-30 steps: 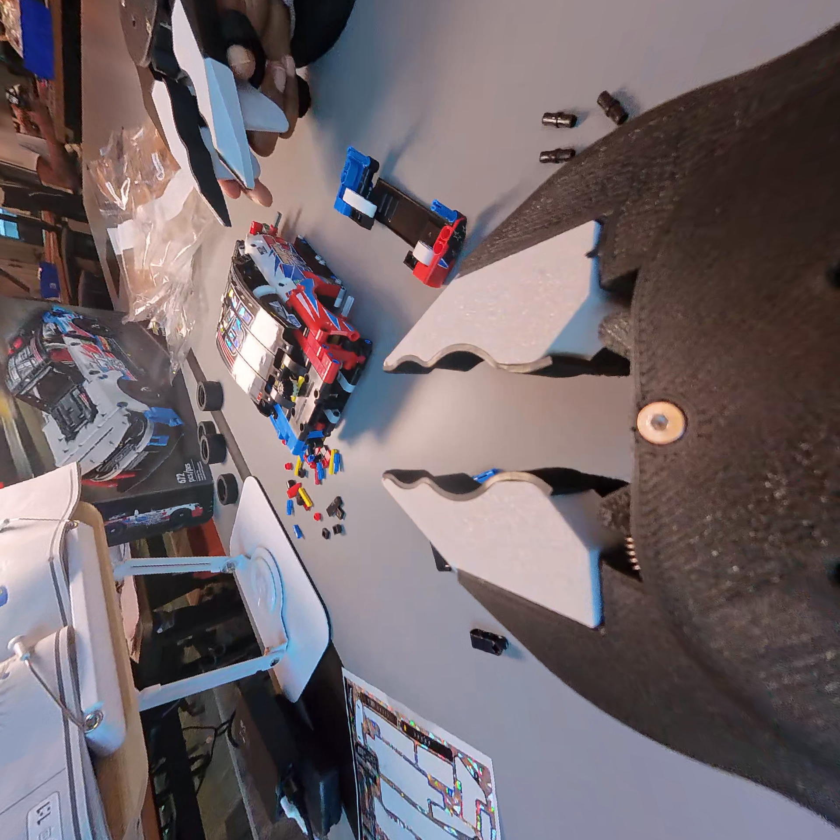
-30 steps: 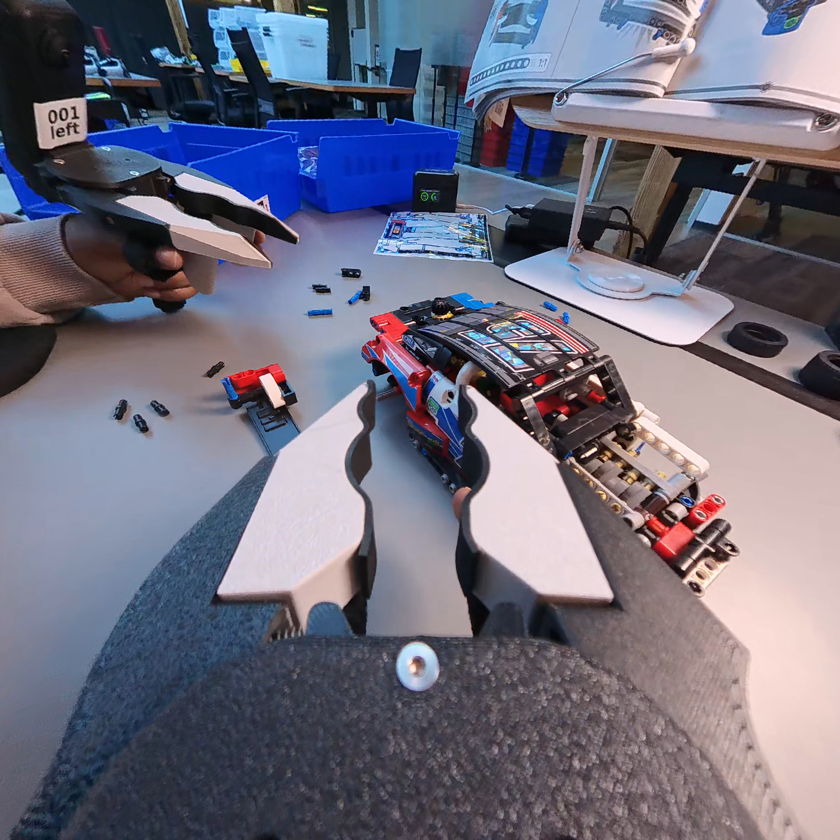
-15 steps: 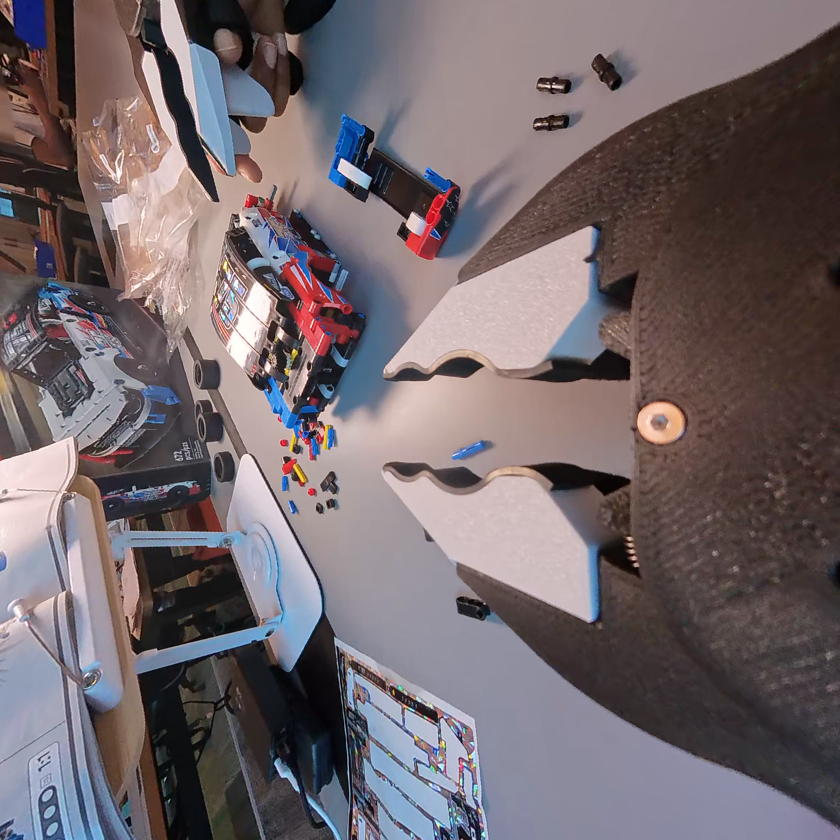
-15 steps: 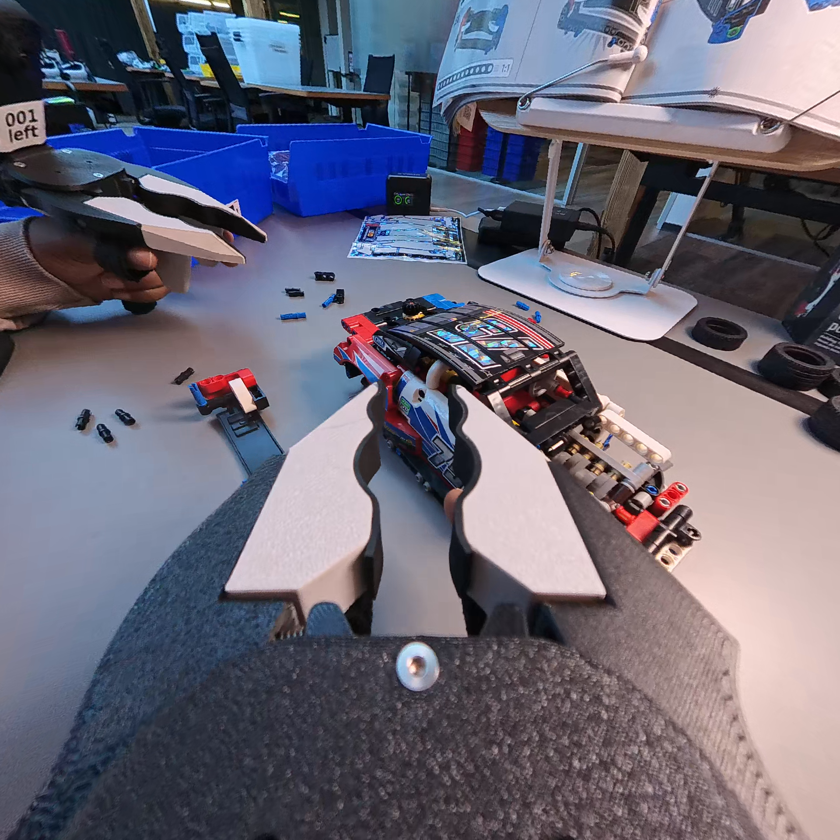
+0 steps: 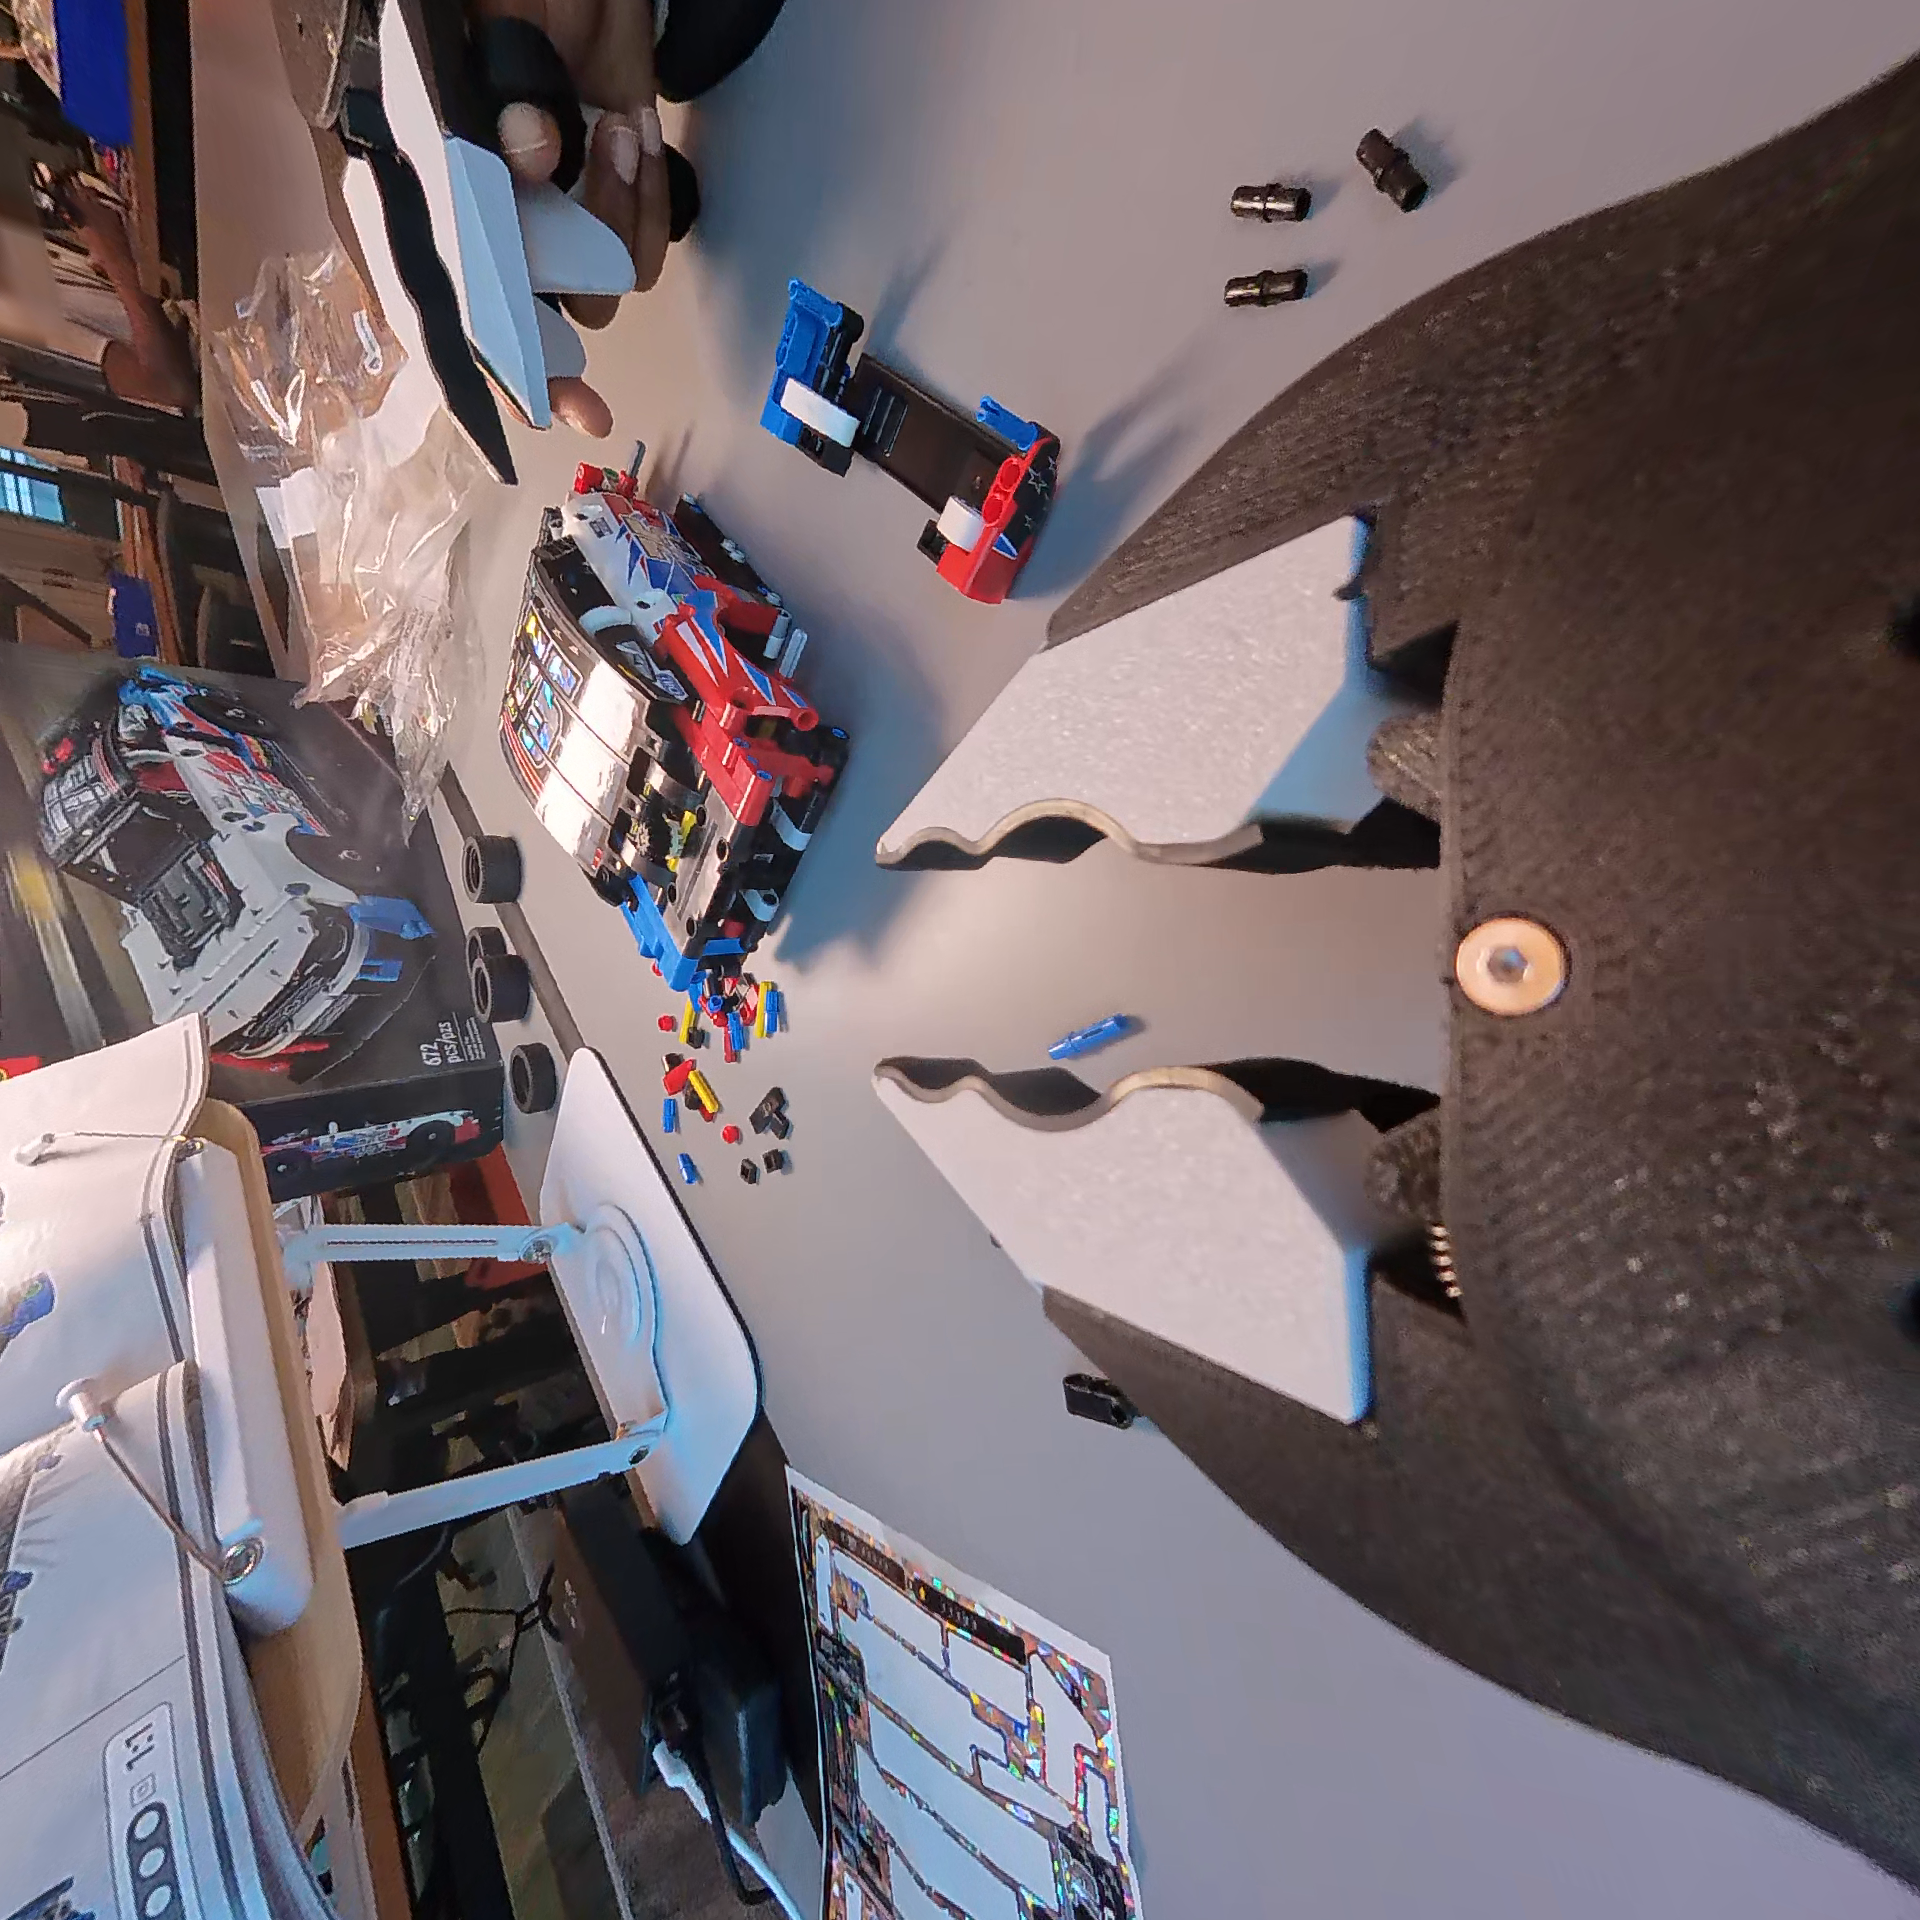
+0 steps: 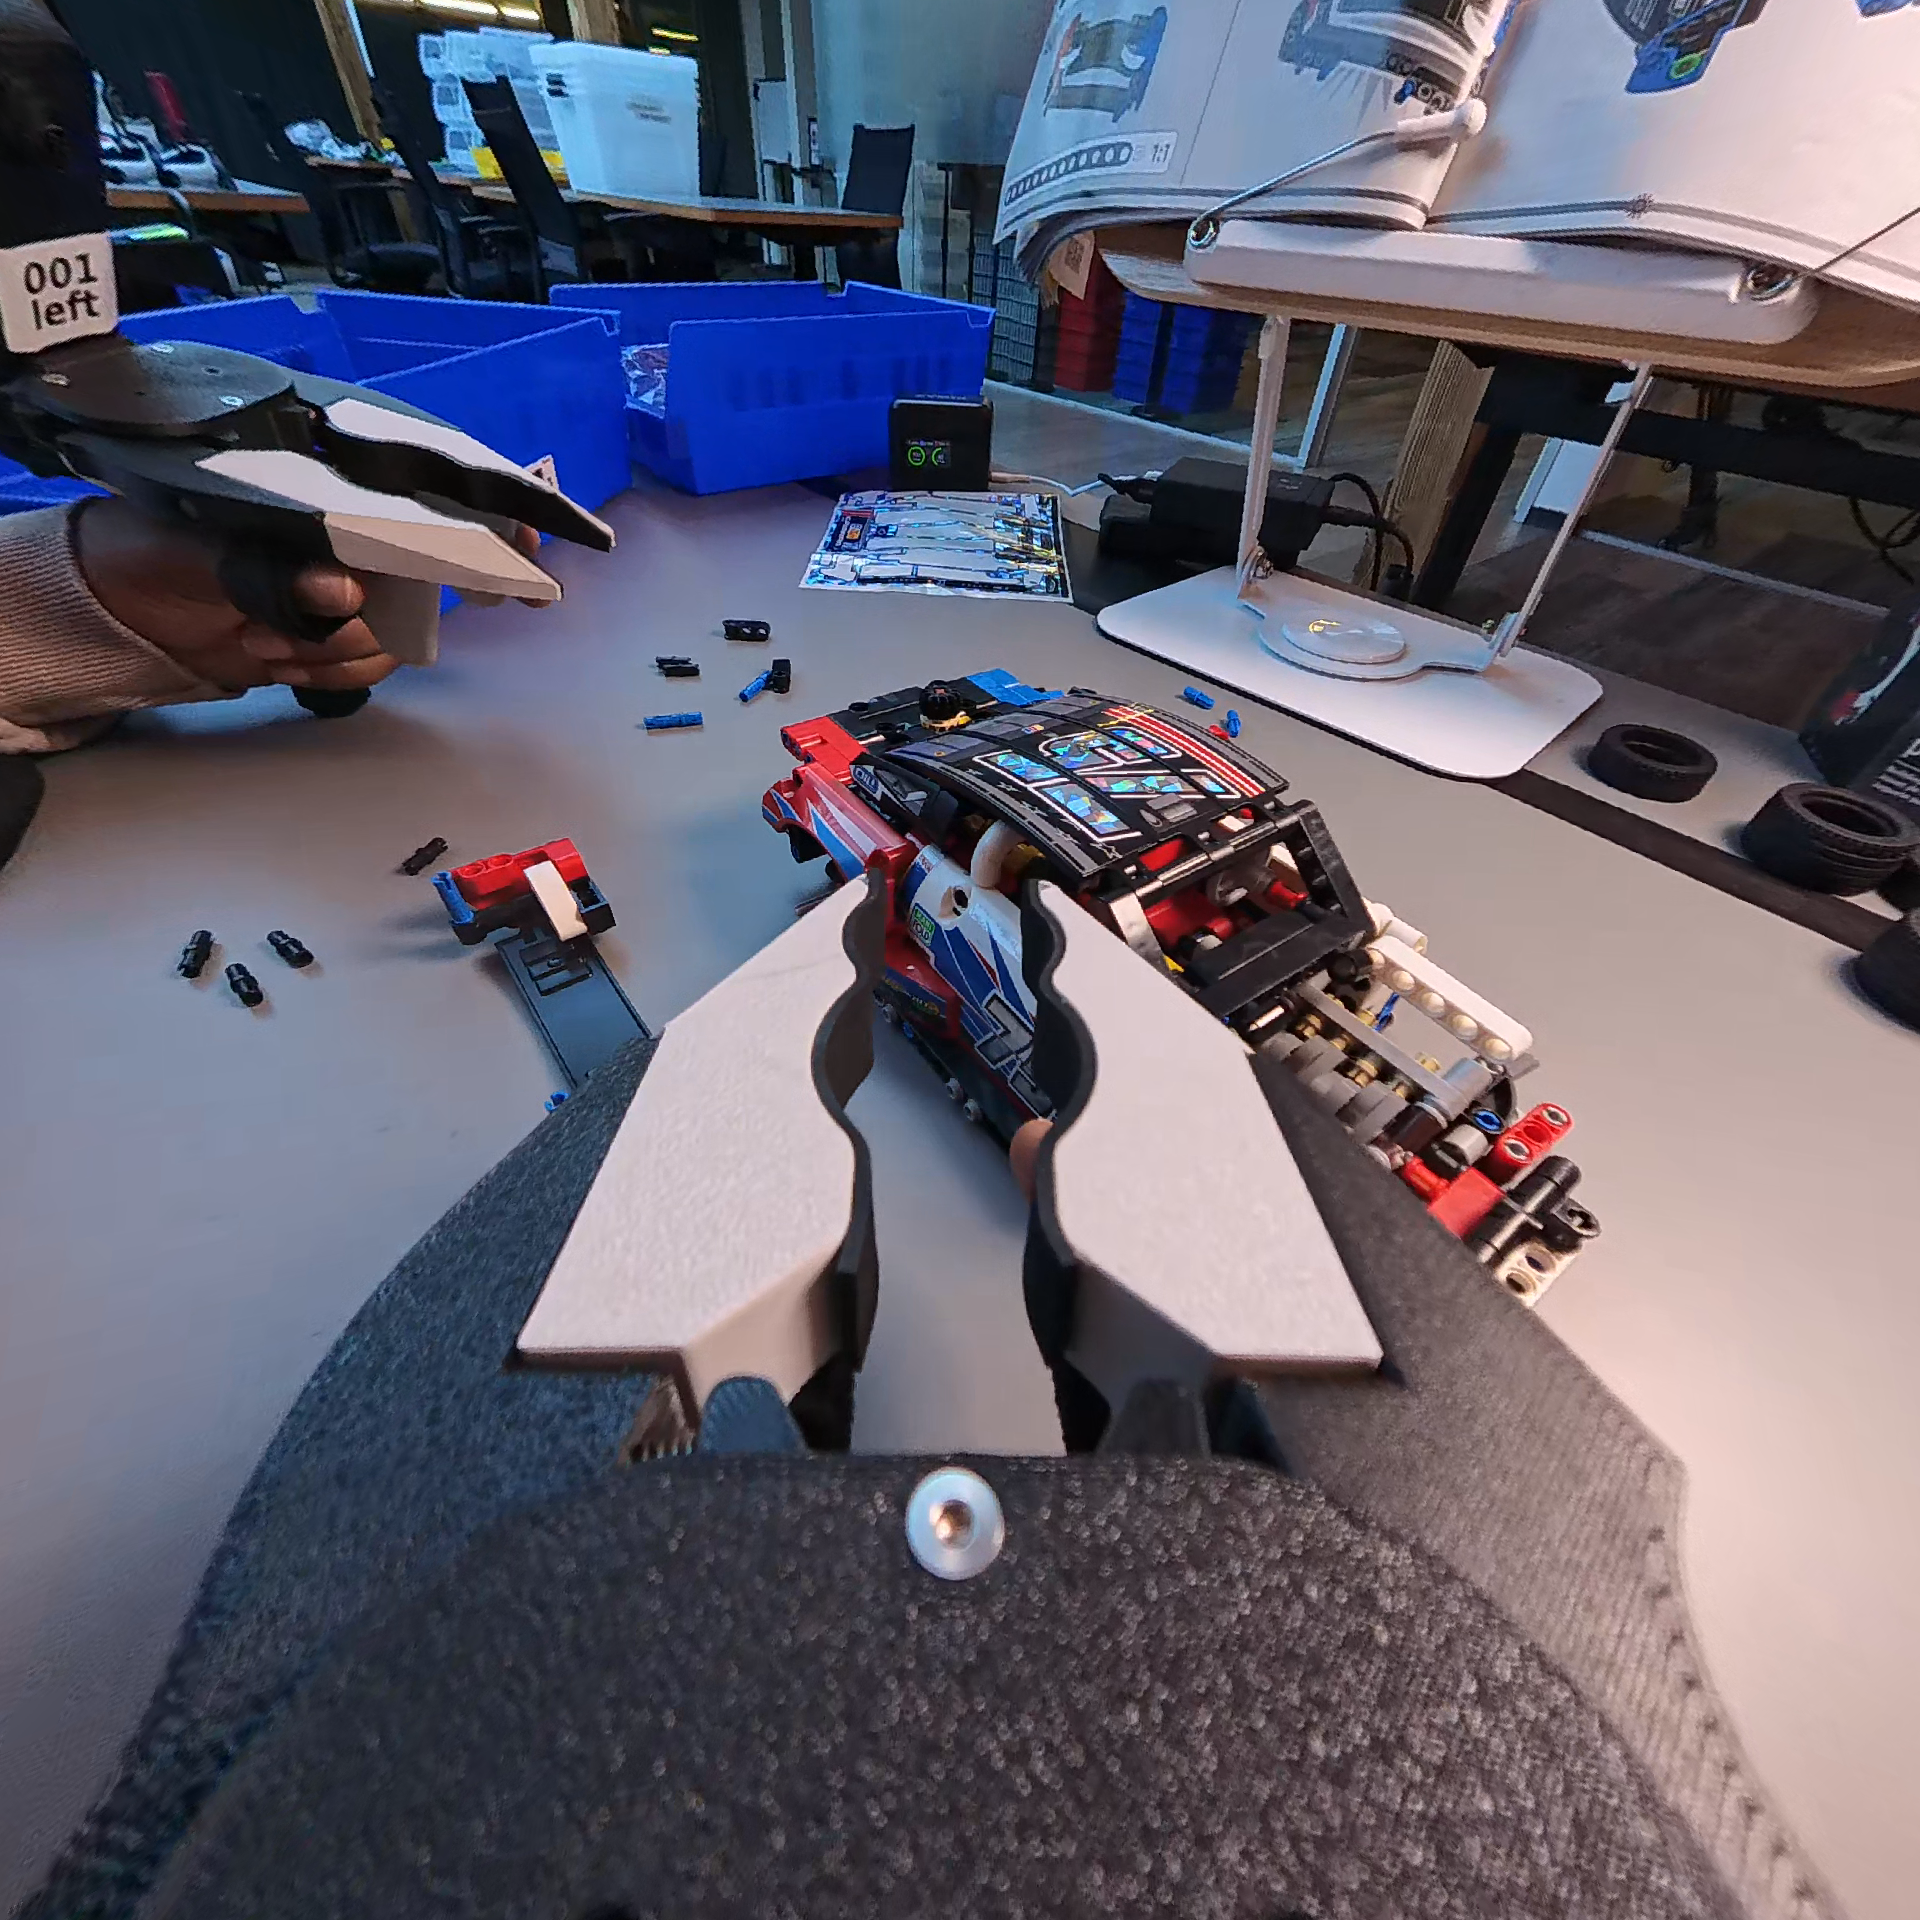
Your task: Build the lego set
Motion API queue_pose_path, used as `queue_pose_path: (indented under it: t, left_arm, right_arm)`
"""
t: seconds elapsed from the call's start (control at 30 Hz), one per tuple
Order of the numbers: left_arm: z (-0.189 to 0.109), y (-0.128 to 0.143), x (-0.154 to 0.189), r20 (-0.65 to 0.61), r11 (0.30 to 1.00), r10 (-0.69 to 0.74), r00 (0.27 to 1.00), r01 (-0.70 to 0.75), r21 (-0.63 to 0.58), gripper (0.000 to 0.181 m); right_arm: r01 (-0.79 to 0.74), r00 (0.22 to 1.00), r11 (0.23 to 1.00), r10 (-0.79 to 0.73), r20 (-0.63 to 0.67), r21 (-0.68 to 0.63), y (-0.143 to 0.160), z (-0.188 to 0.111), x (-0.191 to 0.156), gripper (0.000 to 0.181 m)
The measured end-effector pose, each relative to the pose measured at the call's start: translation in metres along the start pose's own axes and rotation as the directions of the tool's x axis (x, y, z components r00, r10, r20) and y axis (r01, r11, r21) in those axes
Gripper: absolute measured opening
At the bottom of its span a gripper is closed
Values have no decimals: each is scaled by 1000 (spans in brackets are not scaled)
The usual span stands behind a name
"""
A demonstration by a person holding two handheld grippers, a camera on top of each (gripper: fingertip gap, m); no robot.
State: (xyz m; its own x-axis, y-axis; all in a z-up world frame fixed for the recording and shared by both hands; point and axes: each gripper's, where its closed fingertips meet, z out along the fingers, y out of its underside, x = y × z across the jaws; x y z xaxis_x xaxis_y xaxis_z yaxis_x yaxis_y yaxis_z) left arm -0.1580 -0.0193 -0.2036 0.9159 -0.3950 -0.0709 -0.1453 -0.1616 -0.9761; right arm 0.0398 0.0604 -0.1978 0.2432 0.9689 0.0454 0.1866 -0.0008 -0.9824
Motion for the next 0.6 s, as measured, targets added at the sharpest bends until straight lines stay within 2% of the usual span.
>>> queue_pose_path:
  t: [0.1,0.23,0.3,0.43,0.6]
  left_arm:
    - [0,7,12,-79,997,50,996,-54,-47,30]
    - [-17,30,53,-383,969,98,919,-176,-175,27]
    - [-27,37,65,-464,956,98,880,-213,-202,27]
    - [-31,52,79,-534,936,71,843,-241,-257,26]
    - [-25,69,87,-553,891,129,823,-342,-300,26]
  right_arm:
    - [7,1000,1000,-7,2,2,-1,-1,-1,23]
    - [38,999,999,-38,20,-10,0,-2,-7,23]
    - [61,998,998,-61,28,-19,1,-2,-10,22]
    - [98,995,994,-96,38,-46,5,0,-14,21]
    - [131,989,986,-123,88,-101,16,1,-24,21]
